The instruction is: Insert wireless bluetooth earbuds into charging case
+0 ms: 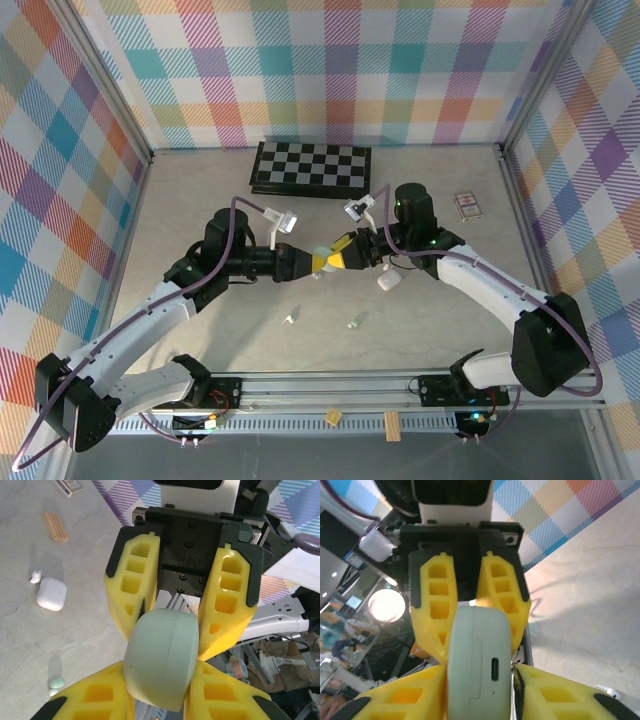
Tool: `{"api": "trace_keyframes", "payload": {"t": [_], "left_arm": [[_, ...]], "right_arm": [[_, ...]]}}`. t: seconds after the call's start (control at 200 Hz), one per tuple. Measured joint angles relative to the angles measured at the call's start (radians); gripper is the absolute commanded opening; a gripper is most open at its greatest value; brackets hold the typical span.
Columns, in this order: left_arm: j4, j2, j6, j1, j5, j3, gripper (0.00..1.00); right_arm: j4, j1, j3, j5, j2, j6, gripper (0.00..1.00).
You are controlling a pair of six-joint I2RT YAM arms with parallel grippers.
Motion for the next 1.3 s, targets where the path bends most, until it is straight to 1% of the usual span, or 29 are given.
{"api": "trace_keyframes", "payload": {"t": [0.1, 0.205, 0.32, 0.34, 0.39, 0.415, 0.49, 0.565, 0.705, 0.735, 0.76, 0.86, 0.92, 0.94, 0.96, 1.035, 1.13, 1.19, 1.28, 1.3], "left_arm": [[0.055, -0.002, -0.058, 0.0, -0.027, -0.026, 0.17], [0.137, -0.002, -0.135, 0.0, -0.077, -0.074, 0.17], [0.191, -0.003, -0.19, 0.0, -0.131, -0.106, 0.17], [0.199, -0.004, -0.2, 0.0, -0.14, -0.11, 0.16], [0.22, -0.009, -0.219, 0.0, -0.161, -0.121, 0.17], [0.232, -0.013, -0.232, 0.0, -0.166, -0.127, 0.17], [0.267, -0.025, -0.259, 0.0, -0.184, -0.138, 0.16], [0.29, -0.034, -0.272, 0.0, -0.204, -0.142, 0.17], [0.325, -0.038, -0.298, 0.003, -0.235, -0.151, 0.17], [0.329, -0.038, -0.301, 0.003, -0.239, -0.153, 0.2], [0.334, -0.038, -0.303, 0.003, -0.243, -0.156, 0.25], [0.362, -0.038, -0.302, 0.006, -0.257, -0.167, 0.58], [0.375, -0.051, -0.27, 0.007, -0.269, -0.182, 0.72], [0.377, -0.06, -0.246, 0.007, -0.276, -0.19, 0.79], [0.378, -0.071, -0.237, 0.007, -0.283, -0.199, 0.83], [0.395, -0.123, -0.135, 0.007, -0.308, -0.239, 0.88], [0.453, -0.209, 0.043, 0.007, -0.34, -0.31, 0.91], [0.488, -0.253, 0.182, 0.007, -0.354, -0.352, 0.94], [0.513, -0.268, 0.362, 0.007, -0.371, -0.386, 1.0], [0.514, -0.264, 0.394, 0.007, -0.37, -0.389, 1.0]], "right_arm": [[0.084, 0.001, -0.029, 0.051, -0.002, 0.069, 0.41], [0.175, 0.001, -0.072, 0.109, -0.002, 0.152, 0.4], [0.264, 0.001, -0.113, 0.179, -0.002, 0.234, 0.39], [0.281, 0.001, -0.119, 0.192, -0.002, 0.252, 0.38], [0.322, 0.001, -0.129, 0.219, -0.002, 0.288, 0.3], [0.343, 0.001, -0.134, 0.229, -0.002, 0.31, 0.27], [0.408, 0.001, -0.144, 0.24, -0.001, 0.359, 0.24], [0.472, 0.001, -0.148, 0.249, 0.006, 0.407, 0.22], [0.562, 0.001, -0.153, 0.262, 0.03, 0.478, 0.1], [0.579, 0.001, -0.157, 0.265, 0.034, 0.493, 0.09], [0.592, 0.001, -0.159, 0.267, 0.039, 0.502, 0.08], [0.614, 0.005, -0.161, 0.283, 0.049, 0.543, 0.0], [0.609, 0.001, -0.161, 0.307, 0.049, 0.558, 0.0], [0.602, -0.002, -0.161, 0.312, 0.048, 0.56, 0.0], [0.592, -0.006, -0.16, 0.315, 0.047, 0.56, 0.0], [0.518, -0.022, -0.151, 0.317, 0.036, 0.555, 0.0], [0.373, -0.047, -0.113, 0.303, 0.011, 0.53, 0.0], [0.281, -0.064, -0.08, 0.278, -0.009, 0.512, 0.0], [0.167, -0.08, -0.028, 0.23, -0.036, 0.48, 0.01], [0.142, -0.083, -0.016, 0.218, -0.042, 0.473, 0.02]]}}
